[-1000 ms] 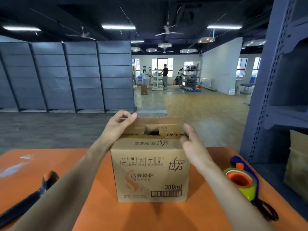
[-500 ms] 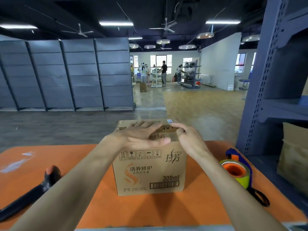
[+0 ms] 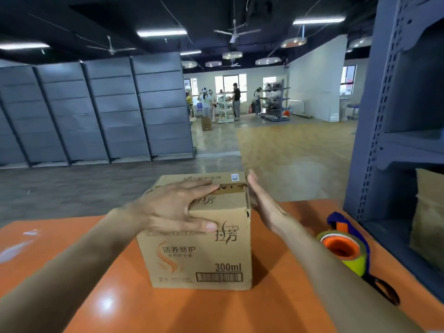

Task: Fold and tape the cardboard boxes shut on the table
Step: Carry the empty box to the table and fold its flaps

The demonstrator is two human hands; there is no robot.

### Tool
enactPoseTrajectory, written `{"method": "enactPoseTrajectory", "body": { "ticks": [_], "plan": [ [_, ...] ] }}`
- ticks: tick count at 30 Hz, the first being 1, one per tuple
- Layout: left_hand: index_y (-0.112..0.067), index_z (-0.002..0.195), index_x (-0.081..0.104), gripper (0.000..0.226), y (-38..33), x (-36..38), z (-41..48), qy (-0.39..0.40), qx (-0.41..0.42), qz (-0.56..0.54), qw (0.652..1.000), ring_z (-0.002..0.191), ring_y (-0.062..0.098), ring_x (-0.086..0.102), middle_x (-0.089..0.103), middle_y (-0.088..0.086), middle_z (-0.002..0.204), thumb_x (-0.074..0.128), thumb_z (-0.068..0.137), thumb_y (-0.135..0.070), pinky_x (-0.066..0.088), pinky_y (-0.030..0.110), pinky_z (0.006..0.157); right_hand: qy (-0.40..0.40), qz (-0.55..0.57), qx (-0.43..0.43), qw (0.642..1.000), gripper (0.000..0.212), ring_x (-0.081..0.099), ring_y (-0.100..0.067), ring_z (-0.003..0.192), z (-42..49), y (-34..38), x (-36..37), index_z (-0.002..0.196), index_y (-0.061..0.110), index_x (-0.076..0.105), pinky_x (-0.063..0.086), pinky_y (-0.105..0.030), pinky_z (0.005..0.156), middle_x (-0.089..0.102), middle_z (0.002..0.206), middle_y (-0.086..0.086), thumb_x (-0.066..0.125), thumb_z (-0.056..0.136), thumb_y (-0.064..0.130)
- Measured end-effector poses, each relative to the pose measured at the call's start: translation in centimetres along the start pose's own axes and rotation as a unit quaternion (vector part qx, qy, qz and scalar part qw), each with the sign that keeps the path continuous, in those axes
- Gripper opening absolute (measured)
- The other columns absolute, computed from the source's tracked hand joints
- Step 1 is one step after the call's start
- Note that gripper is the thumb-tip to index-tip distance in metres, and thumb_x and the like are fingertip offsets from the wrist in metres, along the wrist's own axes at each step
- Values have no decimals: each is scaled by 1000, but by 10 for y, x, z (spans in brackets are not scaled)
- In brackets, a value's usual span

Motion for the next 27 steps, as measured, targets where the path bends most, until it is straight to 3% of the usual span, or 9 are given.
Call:
{"method": "enactPoseTrajectory", "body": {
  "ticks": [3,6,9,11,15,17,20,24,27],
  "plan": [
    [-49,158,10,90,18,-5,-5,-24,56,-25,998,153,-2,9,8,-22,167,36,83,-90,18,41,127,-2,-10,-41,999,66,26,-13,151,14,1,9,145,61,33,20,-56,123,25,164,17,41,84,86],
    [-50,157,16,85,23,-4,-5,-45,57,-23,997,153,-4,11,14,-22,167,32,85,-90,14,46,128,-47,-40,-87,994,60,30,-6,144,11,2,14,142,59,36,26,-45,118,29,158,24,31,88,84],
    [-51,157,19,86,14,3,-4,-98,44,19,994,152,-1,19,20,-22,165,29,84,-93,22,42,126,-92,-50,-137,985,49,39,-3,138,-1,5,15,141,53,41,32,-34,110,39,153,20,23,99,69],
    [-47,157,26,93,2,4,-2,-126,34,23,991,150,4,29,28,-20,163,25,79,-98,30,38,121,-125,-50,-147,980,44,50,1,126,-9,7,17,133,48,49,41,-30,104,52,137,21,19,103,60],
    [-40,156,34,103,-23,2,2,-135,9,18,991,147,5,34,33,-20,161,19,73,-99,33,31,115,-167,-102,-137,971,41,53,-2,113,-22,13,14,117,44,52,44,-37,103,54,115,26,16,100,54],
    [-33,158,34,104,-34,2,1,-140,-1,41,989,147,13,36,35,-14,162,17,76,-95,35,38,117,-149,-122,-143,971,46,51,-5,117,-29,16,10,119,41,53,41,-40,108,54,117,24,16,99,61],
    [-27,160,29,102,-47,2,-2,-131,7,42,991,147,22,39,37,-2,162,16,82,-91,35,44,119,-102,-154,-151,971,66,46,-7,131,-45,18,11,134,37,51,36,-42,114,53,136,12,17,92,76],
    [-41,159,19,99,-62,2,1,-108,2,54,993,141,29,45,39,3,161,16,77,-97,41,49,113,-64,-172,-140,973,66,26,11,139,-68,23,14,152,47,31,21,-25,114,30,158,22,19,94,78],
    [-36,156,31,102,-74,1,7,-125,-25,31,991,138,28,49,46,3,156,19,76,-98,40,48,112,-20,-176,-143,974,56,21,26,133,-86,28,10,153,50,28,19,-7,105,27,149,40,27,100,65]
  ]
}}
Point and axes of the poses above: each hand's wrist, its own z-axis towards the middle knuckle, its own x-axis out of the palm, y = z × x, the point moved 3 cm from there along z, towards the middle knuckle
